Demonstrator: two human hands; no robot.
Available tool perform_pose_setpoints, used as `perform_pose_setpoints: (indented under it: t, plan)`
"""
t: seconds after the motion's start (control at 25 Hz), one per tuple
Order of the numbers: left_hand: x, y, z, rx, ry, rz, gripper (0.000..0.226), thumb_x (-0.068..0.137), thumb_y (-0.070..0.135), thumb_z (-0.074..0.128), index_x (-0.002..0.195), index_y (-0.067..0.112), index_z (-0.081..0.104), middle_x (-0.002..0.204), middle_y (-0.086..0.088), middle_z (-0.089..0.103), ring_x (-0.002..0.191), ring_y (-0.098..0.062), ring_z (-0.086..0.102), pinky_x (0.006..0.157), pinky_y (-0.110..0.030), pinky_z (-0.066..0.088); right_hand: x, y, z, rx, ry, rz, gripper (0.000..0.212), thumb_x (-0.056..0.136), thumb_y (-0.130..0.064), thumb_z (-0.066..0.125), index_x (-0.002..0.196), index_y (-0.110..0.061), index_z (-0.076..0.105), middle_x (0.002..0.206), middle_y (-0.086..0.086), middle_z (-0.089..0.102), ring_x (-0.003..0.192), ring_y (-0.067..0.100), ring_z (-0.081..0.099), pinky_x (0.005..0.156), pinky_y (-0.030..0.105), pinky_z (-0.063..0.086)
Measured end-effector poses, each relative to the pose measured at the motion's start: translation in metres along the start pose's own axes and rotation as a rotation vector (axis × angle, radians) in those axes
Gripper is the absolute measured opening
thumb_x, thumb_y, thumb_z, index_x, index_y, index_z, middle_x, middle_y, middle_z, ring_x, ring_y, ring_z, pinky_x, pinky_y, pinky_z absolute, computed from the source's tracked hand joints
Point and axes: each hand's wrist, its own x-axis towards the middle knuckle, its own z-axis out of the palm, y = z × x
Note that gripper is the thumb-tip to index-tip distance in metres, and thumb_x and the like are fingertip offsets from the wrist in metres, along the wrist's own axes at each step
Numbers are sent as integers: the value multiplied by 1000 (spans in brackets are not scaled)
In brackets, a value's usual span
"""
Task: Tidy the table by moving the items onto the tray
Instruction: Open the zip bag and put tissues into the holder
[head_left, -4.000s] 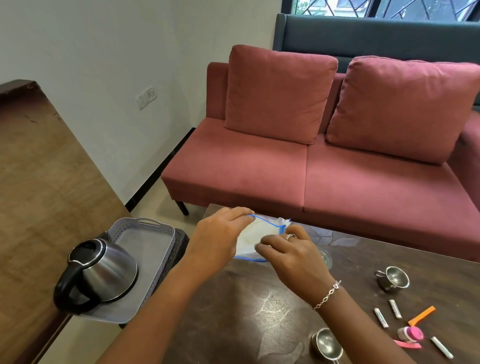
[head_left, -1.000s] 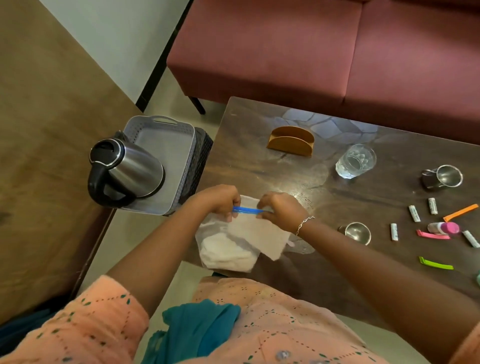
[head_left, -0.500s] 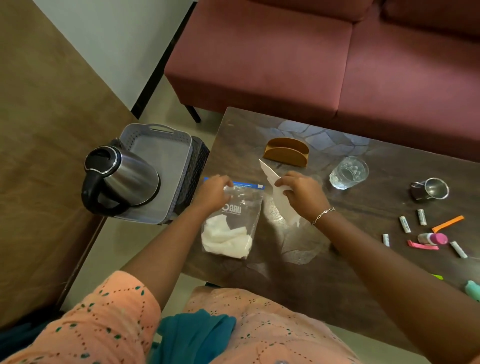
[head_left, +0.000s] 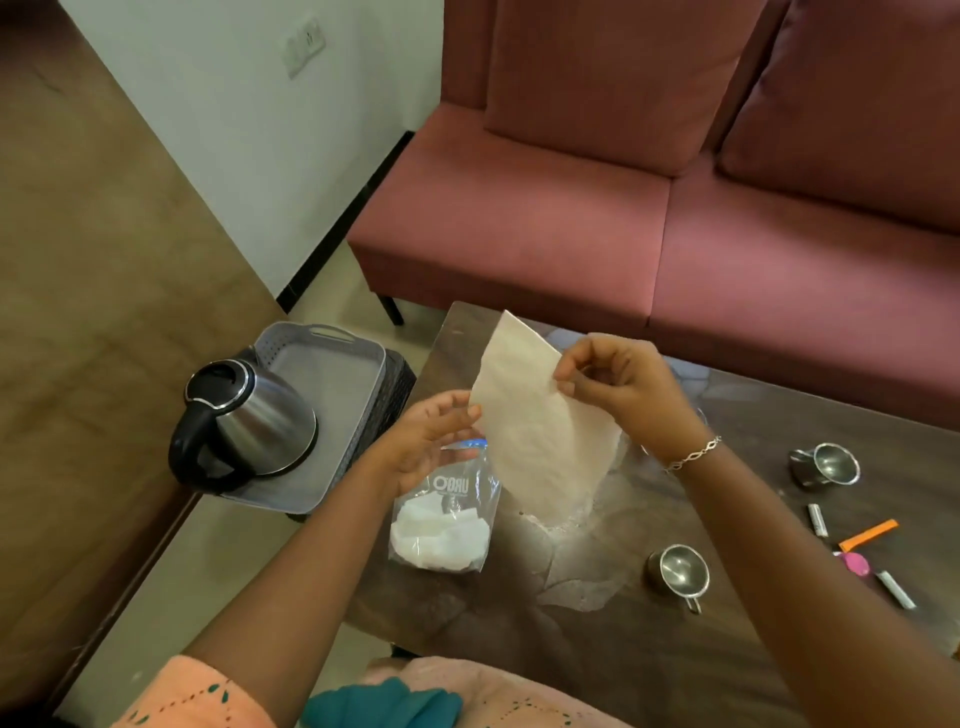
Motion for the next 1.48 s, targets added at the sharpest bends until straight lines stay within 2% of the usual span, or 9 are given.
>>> perform_pose_setpoints:
  t: [0.08, 0.32, 0.44, 0.84, 0.92, 1.12, 1.2, 1.36, 1.48]
  plan:
    - [-3, 7, 8, -35, 77, 39, 3, 85, 13, 59, 88, 13, 60, 89, -6, 65, 86, -23, 61, 76, -35, 56, 1, 0, -11, 108, 44, 29, 32, 75, 14, 62, 72, -17, 56, 64, -12, 62, 61, 2, 54, 63, 15, 46]
    - [-16, 29, 26, -75, 299, 132, 16, 93, 8, 50, 78, 11, 55, 80, -6, 61, 73, -19, 58, 53, -29, 56, -5, 13, -42, 357, 24, 222, 29, 73, 16, 60, 78, -11, 52, 79, 8, 65, 69, 15, 61, 65, 25, 54]
    - [-20, 36, 33, -77, 314, 152, 16, 93, 6, 49, 78, 11, 54, 78, -7, 59, 70, -19, 56, 54, -31, 54, -8, 25, -46, 327, -56, 254, 29, 72, 19, 59, 79, -9, 56, 86, 10, 63, 74, 14, 63, 71, 23, 55]
    - [-38, 97, 61, 503, 216, 374, 16, 87, 4, 59, 73, 13, 59, 66, -1, 60, 46, 3, 55, 45, -11, 42, -14, 65, -26, 426, -96, 427, 23, 82, -4, 59, 104, -10, 60, 113, 9, 62, 103, 15, 57, 90, 25, 46]
    - [-45, 115, 70, 563, 190, 421, 14, 86, 6, 60, 75, 15, 59, 68, 0, 60, 48, 3, 56, 45, -10, 42, -17, 75, -19, 566, -109, 494, 33, 78, -22, 64, 108, -10, 59, 120, 9, 59, 113, 20, 52, 101, 33, 38]
    - [-61, 146, 89, 522, 149, 505, 11, 85, 9, 61, 76, 15, 60, 66, 4, 63, 51, 0, 56, 46, -11, 42, -14, 83, -8, 861, -114, 496, 93, 45, -48, 84, 122, -8, 51, 126, 9, 57, 120, 22, 51, 102, 35, 39]
    - [-65, 151, 92, 475, 140, 508, 11, 84, 10, 62, 75, 16, 61, 62, 7, 64, 53, -2, 56, 48, -12, 43, -9, 76, -3, 928, -126, 432, 99, 45, -51, 85, 125, -5, 48, 126, 10, 57, 118, 24, 53, 100, 35, 44]
    - [-68, 151, 87, 453, 180, 490, 11, 84, 12, 62, 75, 17, 61, 58, 9, 65, 52, -3, 57, 47, -15, 44, -5, 56, 5, 966, -188, 331, 70, 58, -41, 82, 112, -4, 56, 100, 7, 70, 89, 21, 67, 71, 31, 55]
    - [-67, 145, 76, 430, 258, 482, 11, 85, 8, 62, 75, 14, 62, 55, 7, 65, 47, -4, 56, 43, -14, 43, -10, 46, -1, 892, -98, 335, 21, 74, -17, 72, 87, -6, 58, 81, 5, 68, 68, 13, 67, 55, 27, 55]
